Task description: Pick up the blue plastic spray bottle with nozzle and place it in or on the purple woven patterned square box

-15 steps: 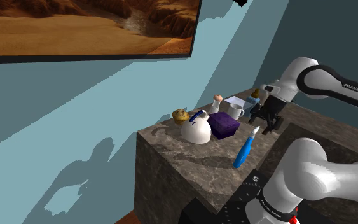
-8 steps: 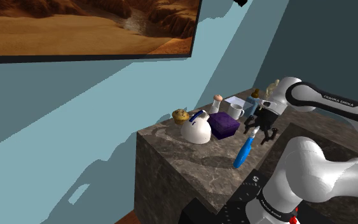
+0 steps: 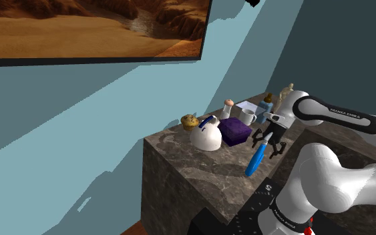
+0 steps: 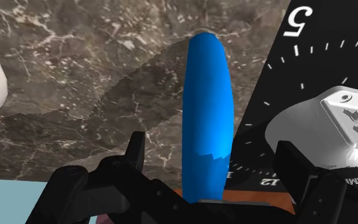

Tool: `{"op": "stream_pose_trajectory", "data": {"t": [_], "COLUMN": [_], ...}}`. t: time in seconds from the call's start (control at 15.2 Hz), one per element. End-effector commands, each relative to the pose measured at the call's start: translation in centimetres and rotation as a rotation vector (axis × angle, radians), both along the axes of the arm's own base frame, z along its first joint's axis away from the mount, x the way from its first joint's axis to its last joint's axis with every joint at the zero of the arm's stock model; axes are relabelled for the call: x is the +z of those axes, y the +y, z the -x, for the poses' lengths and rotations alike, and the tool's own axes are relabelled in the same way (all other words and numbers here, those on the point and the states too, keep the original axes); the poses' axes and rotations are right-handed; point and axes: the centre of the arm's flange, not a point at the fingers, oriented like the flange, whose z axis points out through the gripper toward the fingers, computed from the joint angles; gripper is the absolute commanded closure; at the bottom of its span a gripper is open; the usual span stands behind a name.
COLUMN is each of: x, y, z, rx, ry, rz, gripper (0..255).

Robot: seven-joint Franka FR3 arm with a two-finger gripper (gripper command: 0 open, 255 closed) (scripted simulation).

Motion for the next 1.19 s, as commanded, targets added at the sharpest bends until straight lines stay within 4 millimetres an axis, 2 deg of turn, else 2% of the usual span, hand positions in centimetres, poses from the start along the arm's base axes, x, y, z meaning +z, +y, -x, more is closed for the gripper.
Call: {"op": "stream_pose_trajectory", "data": {"t": [0.0, 0.46, 0.53, 1.12], "x": [-0.77, -0.77, -0.77, -0.77], "y": [0.53, 0.53, 0.53, 0.53], "z": [-0.02, -0.02, -0.02, -0.02], "rx": [0.000, 0.000, 0.000, 0.000], "ry": [-0.001, -0.001, -0.001, -0.001], "rz": [0.000, 0.000, 0.000, 0.000], "gripper": [0, 0, 255, 255]}}
